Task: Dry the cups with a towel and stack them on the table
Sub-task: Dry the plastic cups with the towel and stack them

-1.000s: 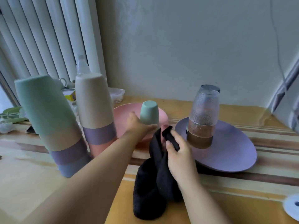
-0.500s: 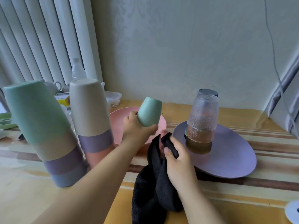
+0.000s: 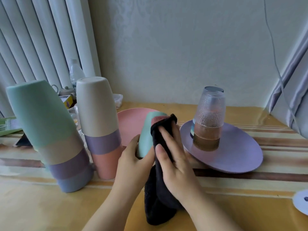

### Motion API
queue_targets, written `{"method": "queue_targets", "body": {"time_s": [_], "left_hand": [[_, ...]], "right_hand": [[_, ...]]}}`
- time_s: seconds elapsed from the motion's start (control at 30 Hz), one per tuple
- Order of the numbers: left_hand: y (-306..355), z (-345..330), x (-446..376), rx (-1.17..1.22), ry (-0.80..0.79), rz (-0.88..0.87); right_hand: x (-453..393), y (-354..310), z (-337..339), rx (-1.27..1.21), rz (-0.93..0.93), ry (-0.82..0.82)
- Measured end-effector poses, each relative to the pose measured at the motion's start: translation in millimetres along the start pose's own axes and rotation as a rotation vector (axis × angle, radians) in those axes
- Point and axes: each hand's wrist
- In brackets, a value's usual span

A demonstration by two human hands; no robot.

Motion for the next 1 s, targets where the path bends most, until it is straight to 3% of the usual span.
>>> {"method": "queue_targets", "body": {"time_s": [0.07,0.17,0.37,0.53,0.67,0.8,0.93,1.0], "left_hand": [[2,4,0,0.024,-0.088,-0.052],[0,3,3,0.061,-0.195,-0.094],[-1,0,12,0.179,-0.361,-0.065],[-8,1,6,0.376,-0.290,0.073],[-12,5,-3,0.422,-0.225,0.132],[-9,4,-5,0.339,-0.195,0.087],[-7,-4,4,0.265,0.053,0.021],[-7,-4,6,0.237,0.045,-0.024]], "right_hand": [[2,2,-9,0.095,0.026,0.001],[-4,-2,-4,0.055,-0.050,0.156],[-18,-5,24,-0.187,-0.363,0.193],[-8,-15,15,-0.347,-0.486,0.156],[2,-4,-1,-0.257,-0.490,0.024],[4,0,-4,-0.183,-0.497,-0.002],[-2,4,5,-0.225,-0.444,0.099],[0,2,-1,-0.223,-0.401,0.079]]}}
Point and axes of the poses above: each hand's wrist, its own x-axis away from the middle knuckle, its own z-axis out of the back of the hand, y = z × x, and after that the axes turned 8 degrees about y, right-handed
